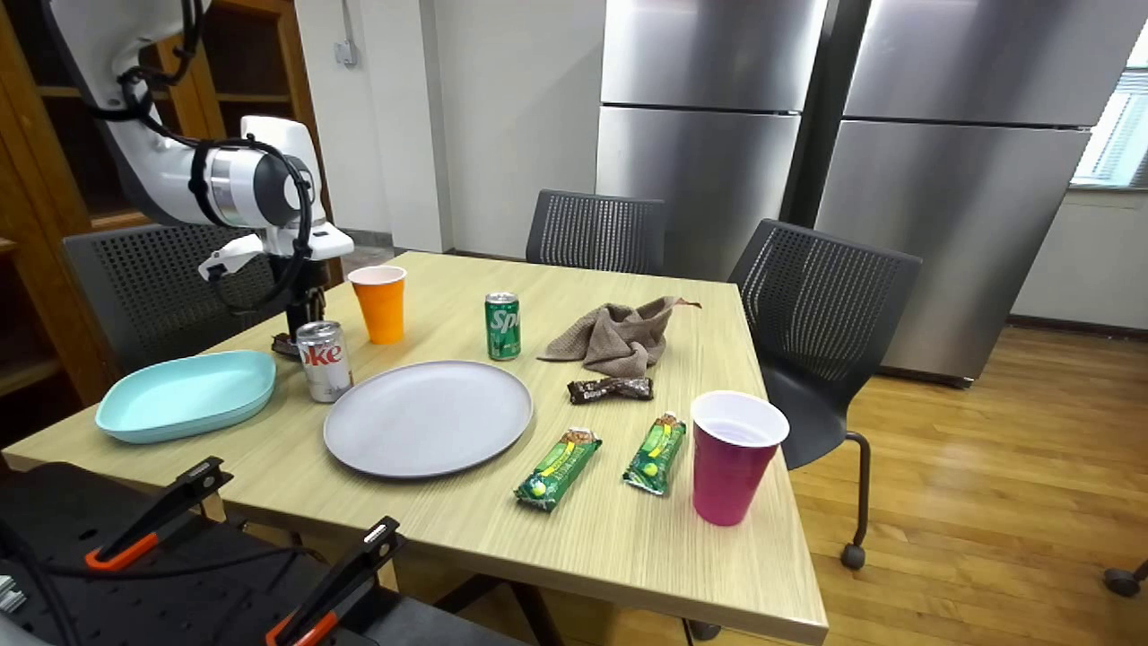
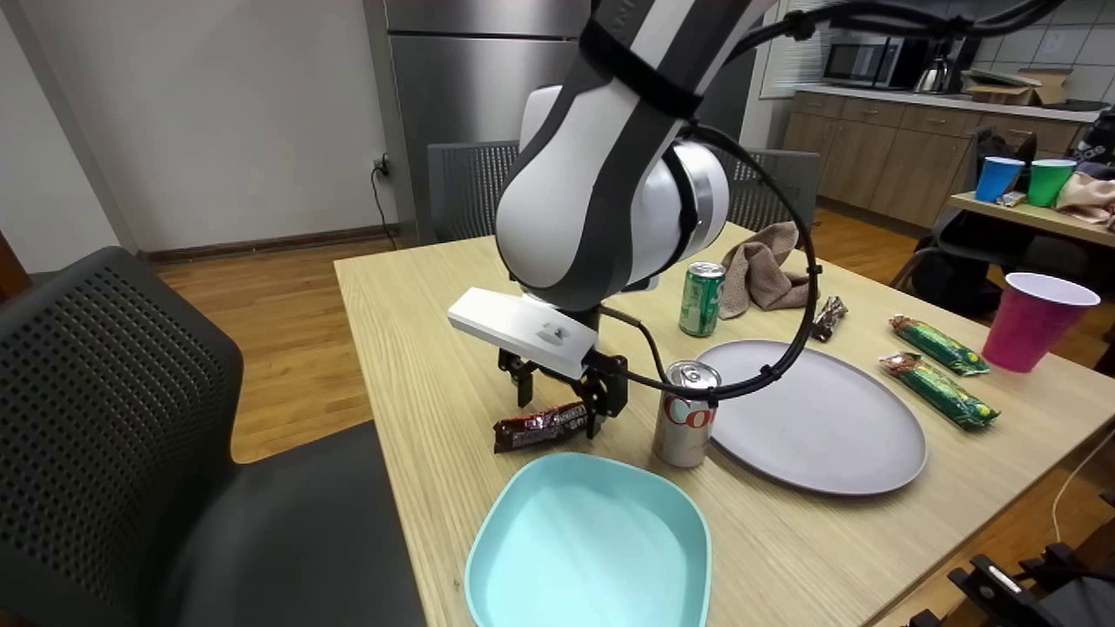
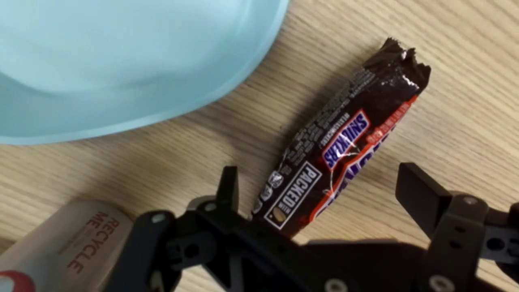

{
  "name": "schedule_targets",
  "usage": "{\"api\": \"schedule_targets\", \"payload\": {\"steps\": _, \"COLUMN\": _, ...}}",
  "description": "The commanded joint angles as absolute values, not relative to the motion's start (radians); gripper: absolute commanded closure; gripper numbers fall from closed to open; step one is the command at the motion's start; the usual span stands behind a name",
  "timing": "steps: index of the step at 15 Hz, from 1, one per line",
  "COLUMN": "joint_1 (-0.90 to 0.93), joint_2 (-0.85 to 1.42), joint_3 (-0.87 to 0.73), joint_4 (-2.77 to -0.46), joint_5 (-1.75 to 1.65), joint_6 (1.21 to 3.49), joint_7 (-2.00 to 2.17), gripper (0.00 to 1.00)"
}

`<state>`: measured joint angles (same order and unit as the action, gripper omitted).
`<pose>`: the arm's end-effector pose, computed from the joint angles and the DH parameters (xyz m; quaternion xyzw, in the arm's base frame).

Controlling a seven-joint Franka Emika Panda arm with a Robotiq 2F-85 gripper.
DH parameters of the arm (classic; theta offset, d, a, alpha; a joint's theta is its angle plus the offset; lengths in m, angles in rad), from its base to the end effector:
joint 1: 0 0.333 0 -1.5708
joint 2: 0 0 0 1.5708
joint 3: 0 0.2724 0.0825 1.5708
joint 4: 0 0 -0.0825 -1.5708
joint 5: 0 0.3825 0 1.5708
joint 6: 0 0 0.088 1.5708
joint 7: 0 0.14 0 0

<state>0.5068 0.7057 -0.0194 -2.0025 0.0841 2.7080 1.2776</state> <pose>0.4987 0.2611 0.0344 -0.9085 0.4177 0.0087 0.0074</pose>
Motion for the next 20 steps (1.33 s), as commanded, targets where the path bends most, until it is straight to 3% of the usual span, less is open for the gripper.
{"api": "schedule_targets", "payload": {"steps": 1, "joint_1": 0.514, "joint_2": 0.681, "joint_3": -0.02, "joint_4": -2.017, "joint_5": 0.069, "joint_6": 2.711, "joint_7": 1.304, "gripper": 0.09}}
{"api": "schedule_targets", "payload": {"steps": 2, "joint_1": 0.514, "joint_2": 0.68, "joint_3": -0.02, "joint_4": -2.017, "joint_5": 0.068, "joint_6": 2.711, "joint_7": 1.302, "gripper": 0.28}}
{"api": "schedule_targets", "payload": {"steps": 11, "joint_1": 0.511, "joint_2": 0.624, "joint_3": -0.015, "joint_4": -2.052, "joint_5": 0.072, "joint_6": 2.712, "joint_7": 1.304, "gripper": 0.96}}
{"api": "schedule_targets", "payload": {"steps": 20, "joint_1": 0.486, "joint_2": 0.574, "joint_3": 0.022, "joint_4": -2.071, "joint_5": 0.085, "joint_6": 2.69, "joint_7": 1.276, "gripper": 0.95}}
